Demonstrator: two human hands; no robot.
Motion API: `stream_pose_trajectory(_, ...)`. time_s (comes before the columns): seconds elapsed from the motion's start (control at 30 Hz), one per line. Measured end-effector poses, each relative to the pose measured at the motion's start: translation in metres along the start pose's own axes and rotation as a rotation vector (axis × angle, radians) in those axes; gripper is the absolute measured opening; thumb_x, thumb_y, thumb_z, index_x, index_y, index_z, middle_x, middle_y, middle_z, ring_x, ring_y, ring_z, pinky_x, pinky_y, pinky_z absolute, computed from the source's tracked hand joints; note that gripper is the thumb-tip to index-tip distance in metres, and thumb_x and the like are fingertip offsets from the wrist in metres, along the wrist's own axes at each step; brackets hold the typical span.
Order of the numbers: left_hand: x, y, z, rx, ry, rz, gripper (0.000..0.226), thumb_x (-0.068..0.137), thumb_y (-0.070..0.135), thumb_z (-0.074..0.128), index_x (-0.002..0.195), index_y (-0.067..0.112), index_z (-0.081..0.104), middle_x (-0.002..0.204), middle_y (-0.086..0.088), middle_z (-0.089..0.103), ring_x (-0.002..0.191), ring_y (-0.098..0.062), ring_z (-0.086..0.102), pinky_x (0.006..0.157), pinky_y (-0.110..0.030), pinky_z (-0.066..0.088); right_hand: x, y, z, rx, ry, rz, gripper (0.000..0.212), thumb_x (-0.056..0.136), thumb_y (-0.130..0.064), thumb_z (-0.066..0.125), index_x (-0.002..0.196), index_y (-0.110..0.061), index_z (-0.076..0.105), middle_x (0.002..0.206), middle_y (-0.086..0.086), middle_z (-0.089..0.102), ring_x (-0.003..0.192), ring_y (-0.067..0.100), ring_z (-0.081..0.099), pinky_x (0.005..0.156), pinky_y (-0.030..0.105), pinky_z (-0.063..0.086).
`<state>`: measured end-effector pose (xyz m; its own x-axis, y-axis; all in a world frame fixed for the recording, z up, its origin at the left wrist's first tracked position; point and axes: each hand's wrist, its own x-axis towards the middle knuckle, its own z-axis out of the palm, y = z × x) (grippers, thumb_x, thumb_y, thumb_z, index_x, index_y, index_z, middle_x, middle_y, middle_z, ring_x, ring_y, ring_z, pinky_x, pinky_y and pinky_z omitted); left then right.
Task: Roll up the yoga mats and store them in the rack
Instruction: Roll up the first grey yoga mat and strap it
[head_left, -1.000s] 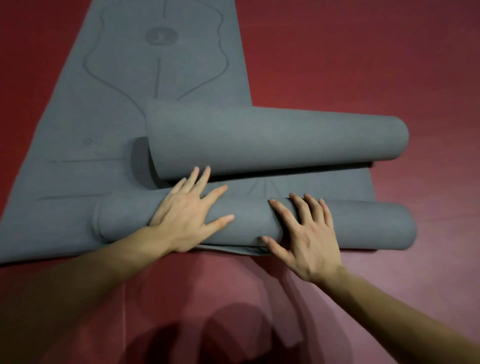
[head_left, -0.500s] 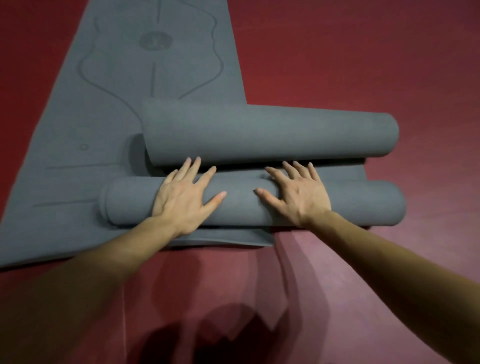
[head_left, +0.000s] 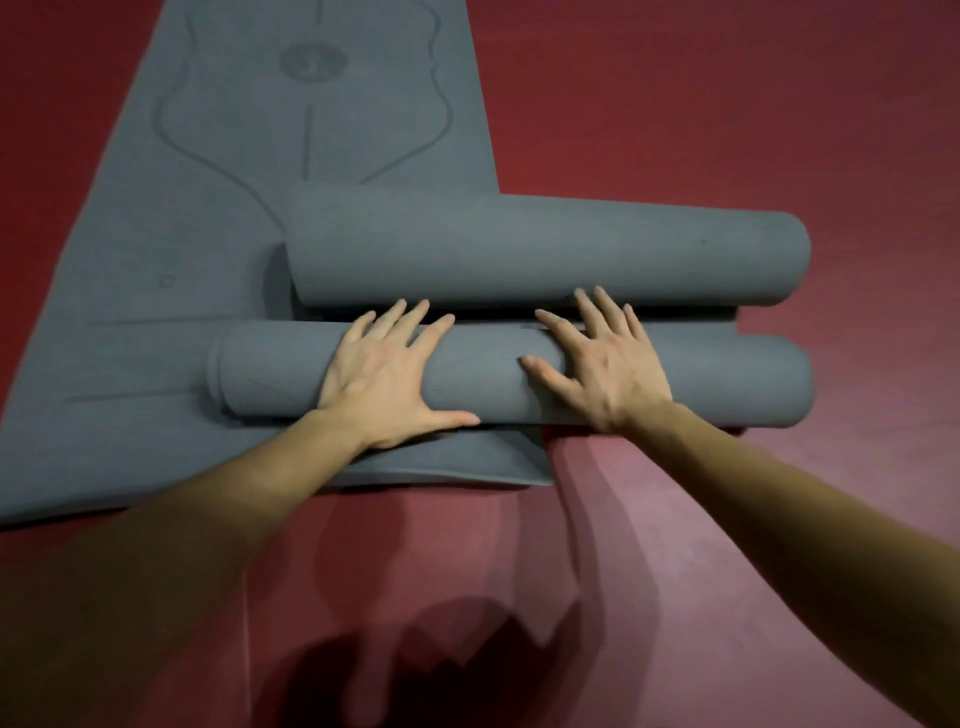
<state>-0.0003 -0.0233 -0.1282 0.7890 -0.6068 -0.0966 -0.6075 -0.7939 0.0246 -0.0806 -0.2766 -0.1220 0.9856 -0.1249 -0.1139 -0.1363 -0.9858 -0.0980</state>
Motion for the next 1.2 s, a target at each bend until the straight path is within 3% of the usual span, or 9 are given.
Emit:
stream_pose_trajectory(0.17, 0.018, -0.011, -0.004, 0.01, -0.054, 0.057, 0.136, 0.049, 0.103, 0.05, 0.161, 0.038, 0.009, 0.171, -0.006, 0.012, 0.156, -0.028, 0.017, 0.125, -0.046, 0.02, -0.028, 0.005, 0.014, -0.006, 0.108, -0.064, 0.091, 0.086, -0.084, 0.035, 0.162, -0.034, 0.028, 0.167, 0.019, 0.026, 0.156, 0.038, 0.019, 0.127, 0.055, 0.011)
stream_pose_trajectory(0.33, 0.01, -0.008, -0.001, 0.045, -0.027, 0.085, 0.13, 0.054, 0.096, 0.059, 0.16, 0.036, 0.013, 0.166, 0.001, 0.03, 0.151, -0.026, 0.031, 0.124, -0.046, 0.022, -0.037, 0.005, 0.018, -0.05, 0.134, -0.073, 0.097, 0.081, -0.083, 0.047, 0.161, -0.03, 0.03, 0.164, 0.017, 0.033, 0.153, 0.039, 0.026, 0.125, 0.056, 0.016)
stream_pose_trajectory(0.57, -0.012, -0.004, 0.004, 0.04, 0.074, 0.093, 0.117, 0.054, 0.09, 0.067, 0.153, 0.035, 0.039, 0.146, 0.002, 0.056, 0.135, -0.024, 0.052, 0.119, -0.045, 0.033, -0.059, -0.004, 0.014, -0.027, 0.137, -0.053, 0.088, 0.086, -0.08, 0.042, 0.159, -0.031, 0.036, 0.162, 0.015, 0.037, 0.152, 0.037, 0.03, 0.125, 0.055, 0.02)
stream_pose_trajectory(0.73, -0.039, -0.001, 0.011, 0.033, 0.112, 0.128, 0.116, 0.049, 0.091, 0.067, 0.147, 0.032, 0.049, 0.137, 0.002, 0.064, 0.125, -0.024, 0.061, 0.113, -0.044, 0.043, -0.086, -0.004, 0.013, 0.002, 0.181, -0.053, 0.081, 0.089, -0.08, 0.039, 0.154, -0.031, 0.045, 0.155, 0.013, 0.048, 0.147, 0.034, 0.039, 0.123, 0.053, 0.024)
stream_pose_trajectory(0.9, -0.054, 0.004, 0.018, 0.028, 0.132, 0.158, 0.115, 0.049, 0.089, 0.071, 0.144, 0.027, 0.054, 0.131, -0.003, 0.067, 0.118, -0.027, 0.065, 0.107, -0.044, 0.048, -0.084, -0.006, 0.019, -0.013, 0.103, 0.0, 0.078, 0.093, -0.081, 0.027, 0.154, -0.036, 0.045, 0.156, 0.009, 0.049, 0.149, 0.032, 0.039, 0.122, 0.054, 0.028)
stream_pose_trajectory(1.0, -0.048, 0.004, 0.012, 0.045, 0.047, 0.148, 0.12, 0.054, 0.094, 0.063, 0.153, 0.029, 0.041, 0.147, -0.006, 0.056, 0.136, -0.029, 0.052, 0.115, -0.044, 0.04, -0.062, -0.007, 0.01, 0.016, -0.007, 0.061, 0.088, 0.087, -0.086, 0.008, 0.156, -0.041, 0.038, 0.167, 0.005, 0.031, 0.155, 0.03, 0.026, 0.125, 0.052, 0.019)
stream_pose_trajectory(1.1, -0.035, 0.001, 0.002, 0.042, -0.098, 0.146, 0.126, 0.059, 0.1, 0.047, 0.162, 0.036, 0.013, 0.17, -0.008, 0.013, 0.158, -0.031, 0.003, 0.126, -0.043, 0.019, -0.048, -0.008, 0.003, 0.026, -0.061, 0.094, 0.091, 0.082, -0.084, 0.002, 0.16, -0.044, 0.027, 0.173, 0.009, 0.009, 0.16, 0.03, 0.004, 0.127, 0.052, 0.006)
stream_pose_trajectory(1.2, -0.02, -0.004, -0.008, -0.021, -0.115, 0.121, 0.121, 0.061, 0.105, 0.028, 0.162, 0.04, 0.01, 0.171, -0.009, -0.006, 0.156, -0.028, -0.018, 0.128, -0.045, 0.013, -0.057, -0.008, 0.006, -0.001, 0.005, 0.046, 0.086, 0.087, -0.084, 0.013, 0.161, -0.041, 0.027, 0.171, 0.014, 0.015, 0.159, 0.033, 0.008, 0.127, 0.054, 0.007)
